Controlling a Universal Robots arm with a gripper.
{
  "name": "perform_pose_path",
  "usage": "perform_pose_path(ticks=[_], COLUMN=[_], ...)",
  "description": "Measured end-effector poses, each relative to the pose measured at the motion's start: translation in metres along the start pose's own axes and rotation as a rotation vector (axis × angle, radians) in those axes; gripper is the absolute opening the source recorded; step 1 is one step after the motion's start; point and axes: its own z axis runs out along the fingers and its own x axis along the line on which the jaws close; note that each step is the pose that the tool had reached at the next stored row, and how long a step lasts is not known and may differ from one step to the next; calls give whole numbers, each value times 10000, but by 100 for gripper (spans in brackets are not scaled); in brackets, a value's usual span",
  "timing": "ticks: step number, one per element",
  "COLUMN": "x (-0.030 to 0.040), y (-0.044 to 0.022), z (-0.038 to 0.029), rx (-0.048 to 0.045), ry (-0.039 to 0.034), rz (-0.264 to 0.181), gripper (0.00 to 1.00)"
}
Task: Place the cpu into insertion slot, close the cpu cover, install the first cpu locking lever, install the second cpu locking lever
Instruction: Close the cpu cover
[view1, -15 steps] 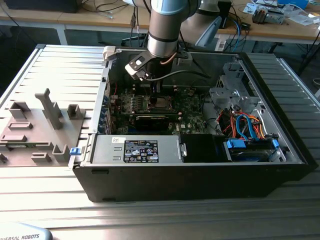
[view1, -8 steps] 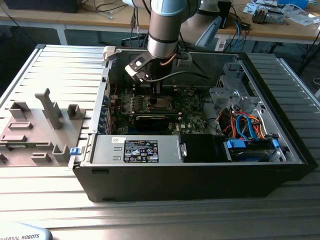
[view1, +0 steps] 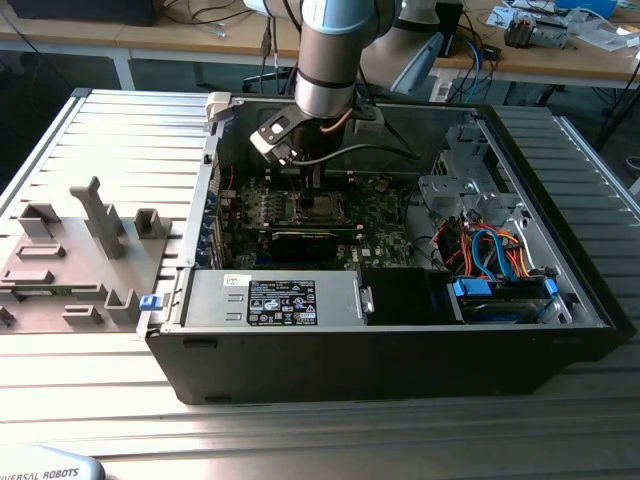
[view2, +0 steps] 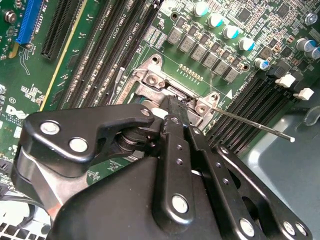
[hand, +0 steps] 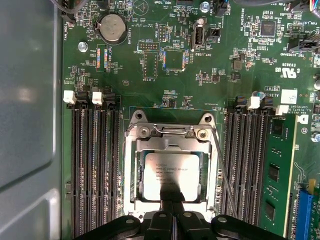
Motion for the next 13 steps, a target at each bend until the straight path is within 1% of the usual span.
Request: perform_pose_path(ticks=[2,5,13], x=[0,-1,-5], y=[2,25,135], z=[1,-2,-16], rx=[0,-3,7], ry=[0,-1,1], rz=[0,-1,-1], gripper=[11,11,11])
